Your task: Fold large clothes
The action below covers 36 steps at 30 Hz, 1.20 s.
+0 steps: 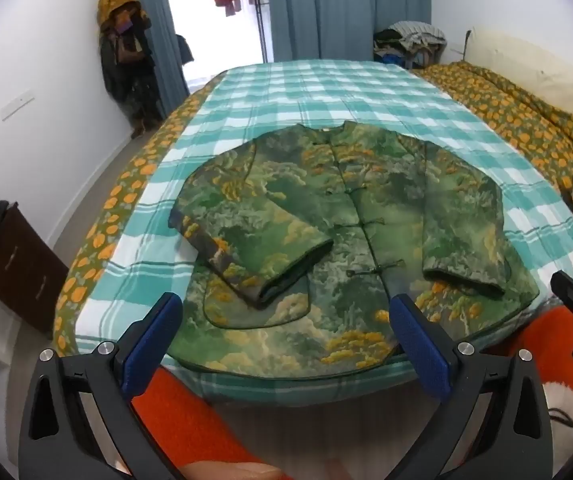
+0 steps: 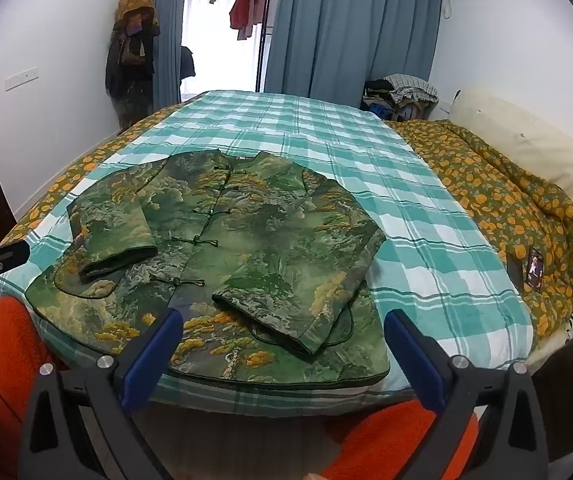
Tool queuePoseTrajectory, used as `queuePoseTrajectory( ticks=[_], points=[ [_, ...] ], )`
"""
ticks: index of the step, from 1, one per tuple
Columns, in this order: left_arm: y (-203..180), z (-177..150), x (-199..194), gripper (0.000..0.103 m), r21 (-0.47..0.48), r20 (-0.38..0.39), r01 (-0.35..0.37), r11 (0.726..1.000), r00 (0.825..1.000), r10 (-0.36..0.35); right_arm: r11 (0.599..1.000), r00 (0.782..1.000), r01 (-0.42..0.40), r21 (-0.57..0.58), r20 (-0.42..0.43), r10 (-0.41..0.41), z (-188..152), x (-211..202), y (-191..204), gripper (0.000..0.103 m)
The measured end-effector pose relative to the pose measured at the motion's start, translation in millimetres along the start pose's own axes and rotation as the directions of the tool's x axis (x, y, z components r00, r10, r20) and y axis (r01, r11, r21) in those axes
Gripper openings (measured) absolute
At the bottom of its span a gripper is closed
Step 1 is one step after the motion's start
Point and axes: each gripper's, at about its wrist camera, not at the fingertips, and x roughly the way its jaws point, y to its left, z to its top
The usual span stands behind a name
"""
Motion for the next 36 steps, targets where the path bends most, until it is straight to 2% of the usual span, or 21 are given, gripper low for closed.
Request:
queuePoseTrajectory(
  ticks=[8, 14, 22, 27, 36],
  points=[
    [-11.3, -12.5, 1.1, 0.103, 0.013, 0.015, -0.006, 1.0, 1.0, 0.006, 1.0, 1.0, -0.007, 0.002, 0.006, 0.007, -0.7, 1.0, 0.5, 0.102],
    [-11.4, -6.6, 1.8, 0.103, 0.034, 0.0, 0.048, 0.998, 0.999, -0.048, 1.0, 1.0, -0.017, 0.004, -0.012, 0.017, 1.2, 0.9, 0.0, 0.102],
    [-22.3, -6.0, -3.9, 0.103, 0.065, 0.039, 0.079, 0.995, 0.996, -0.082, 0.999, 0.999, -0.033, 0.005, -0.011, 0.033, -0.8, 4.1, 4.3, 0.102],
    [-19.9, -3.4, -5.0, 0.103, 0.05, 0.052, 0.043, 0.998, 0.998, -0.045, 0.999, 0.999, -0.03, 0.016, -0.011, 0.03, -0.5, 3.9, 3.3, 0.102],
    [-20.3, -5.0, 1.7, 0.103, 0.065, 0.009, 0.038, 0.997, 0.999, -0.038, 0.997, 0.999, 0.025, 0.079, -0.041, -0.022, 4.2, 8.1, -18.4, 0.102]
  ],
)
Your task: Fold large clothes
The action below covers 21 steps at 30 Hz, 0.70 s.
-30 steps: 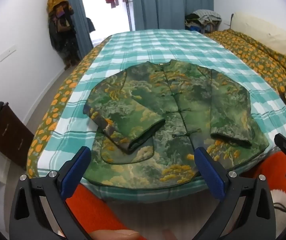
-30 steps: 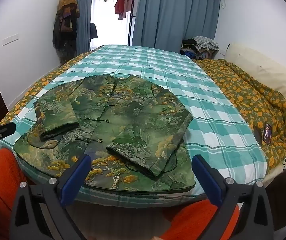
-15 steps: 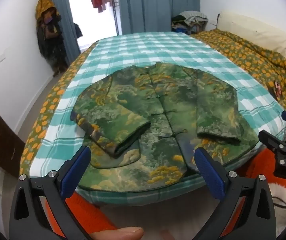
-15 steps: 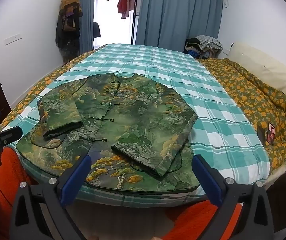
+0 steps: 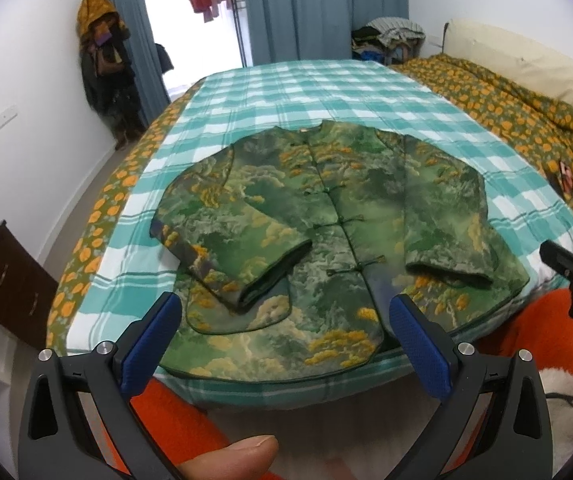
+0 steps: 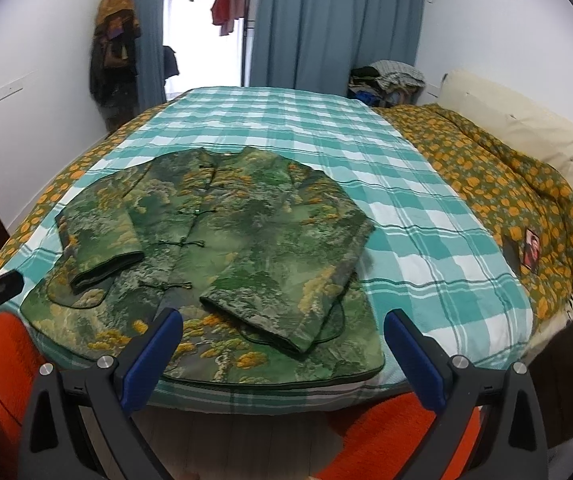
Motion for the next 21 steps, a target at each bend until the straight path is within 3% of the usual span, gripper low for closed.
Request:
queuePoseTrajectory(
  ticks=[21],
  points=[
    [6.2, -1.2, 7.9, 0.103, -0.012, -0.029, -0.019, 1.0, 0.999, 0.019, 1.0, 0.998, 0.024, 0.019, -0.065, -0.022, -4.9, 13.7, -4.6, 0.102]
  ],
)
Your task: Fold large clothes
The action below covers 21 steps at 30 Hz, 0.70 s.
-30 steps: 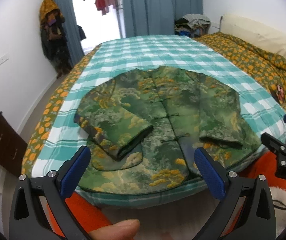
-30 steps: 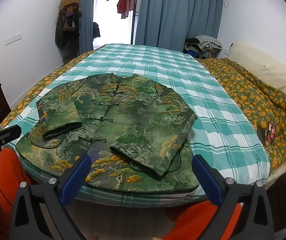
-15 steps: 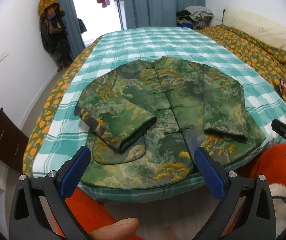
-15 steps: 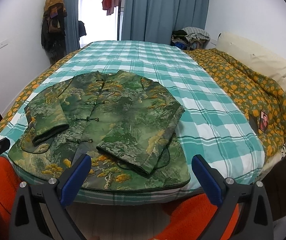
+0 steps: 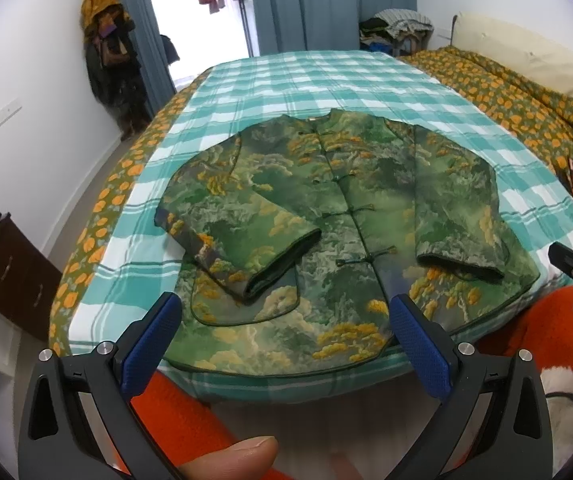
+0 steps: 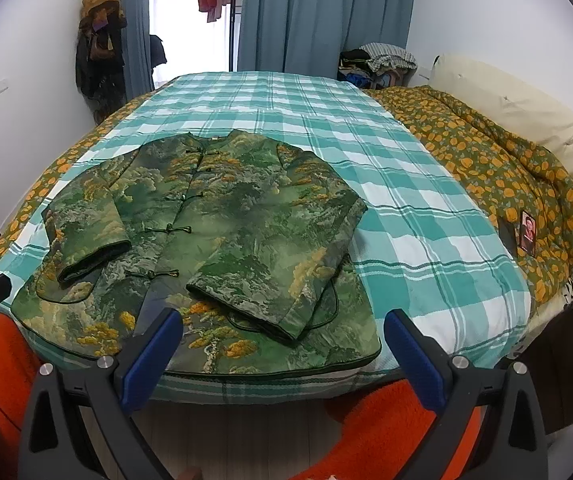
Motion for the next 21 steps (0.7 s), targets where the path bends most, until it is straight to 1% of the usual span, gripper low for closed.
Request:
queuePoseTrajectory(
  ticks=[9, 13, 15, 19, 21],
  points=[
    [-2.6, -3.8, 2.3, 0.103, 0.011, -0.011, -0.014, 1.0, 1.0, 0.014, 1.0, 1.0, 0.016, 0.008, -0.025, -0.016, -2.2, 4.5, -3.9, 0.102],
    [-2.3, -3.5, 1.6, 0.103, 0.014, 0.0, -0.025, 1.0, 1.0, 0.025, 1.0, 0.999, 0.011, 0.011, -0.032, -0.01, -2.9, 5.9, -3.6, 0.102],
    [-3.0, -3.8, -0.8, 0.103, 0.025, 0.025, -0.04, 0.999, 0.999, 0.04, 1.0, 0.999, -0.004, 0.009, -0.034, 0.005, -3.1, 5.6, -3.0, 0.102],
    [-4.6, -2.9, -7.1, 0.103, 0.05, 0.072, -0.048, 0.998, 0.996, 0.044, 1.0, 0.999, -0.027, -0.009, -0.024, 0.027, -3.6, 2.5, 1.8, 0.102],
    [-6.5, -3.3, -12.0, 0.103, 0.067, 0.109, -0.057, 0.996, 0.993, 0.049, 0.999, 0.999, -0.035, -0.013, -0.018, 0.035, -3.4, 2.0, 3.6, 0.102]
  ],
)
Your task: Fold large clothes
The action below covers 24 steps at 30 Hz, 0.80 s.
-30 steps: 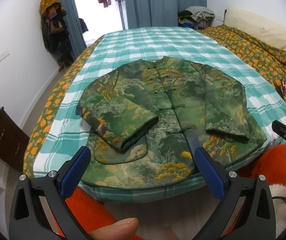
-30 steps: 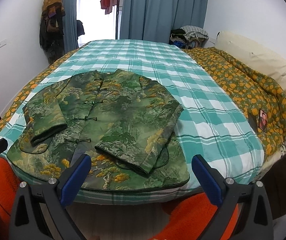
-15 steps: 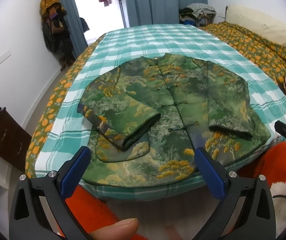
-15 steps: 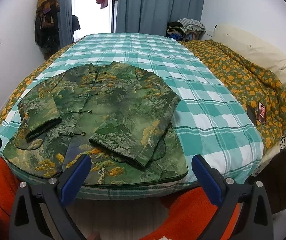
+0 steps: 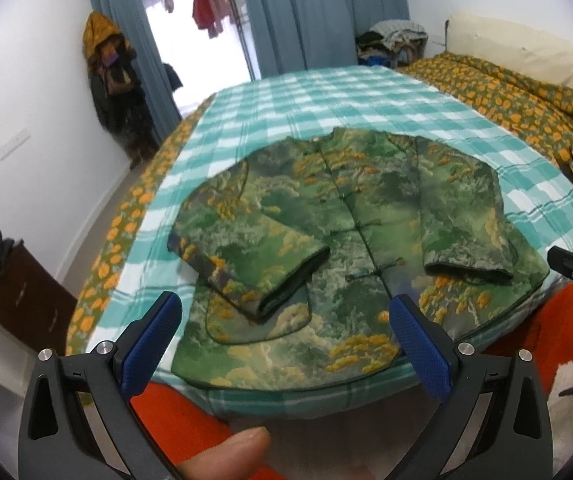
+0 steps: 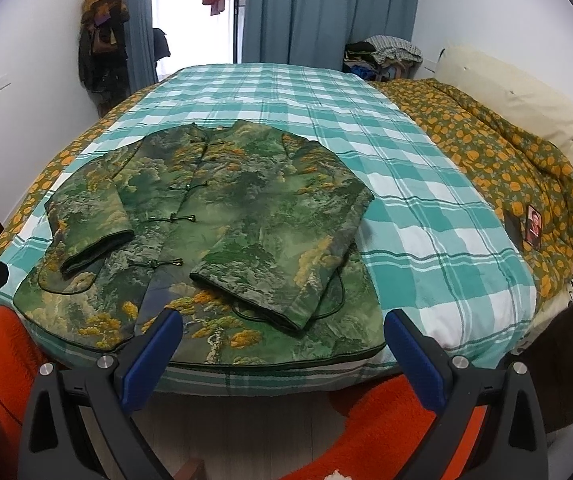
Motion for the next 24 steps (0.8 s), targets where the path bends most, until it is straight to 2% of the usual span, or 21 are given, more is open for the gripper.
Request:
queuePoseTrajectory(
  ticks=[4, 7, 11, 15, 17, 24],
  points=[
    [-3.2, 0.3, -8.9, 0.103, 0.022, 0.064, -0.004, 1.0, 0.998, 0.003, 1.0, 1.0, -0.017, -0.026, 0.011, 0.017, -1.1, -1.2, 2.4, 0.102],
    [-5.8, 1.2, -8.3, 0.103, 0.045, 0.076, -0.032, 0.998, 0.997, 0.028, 0.998, 0.999, -0.006, -0.062, 0.037, 0.008, -1.0, -4.3, 5.4, 0.102],
    [-4.7, 0.4, -1.8, 0.103, 0.04, 0.034, -0.015, 0.999, 0.999, 0.013, 0.996, 0.995, -0.082, -0.034, 0.045, 0.084, 2.3, -5.7, 1.4, 0.102],
    [-4.6, -1.2, -1.5, 0.103, 0.034, 0.027, -0.008, 0.999, 1.0, 0.007, 0.996, 0.996, -0.083, -0.027, 0.037, 0.084, 1.0, -1.0, 1.5, 0.102],
    [-4.4, -1.3, -0.3, 0.103, 0.031, 0.021, 0.003, 1.0, 1.0, -0.003, 0.994, 0.994, -0.109, -0.029, 0.02, 0.109, -0.4, 3.0, 2.7, 0.102],
    [1.9, -5.2, 13.8, 0.103, -0.026, -0.047, 0.04, 0.999, 0.998, -0.041, 0.989, 0.991, -0.137, -0.057, -0.002, 0.137, -5.4, 8.2, 10.3, 0.102]
  ],
)
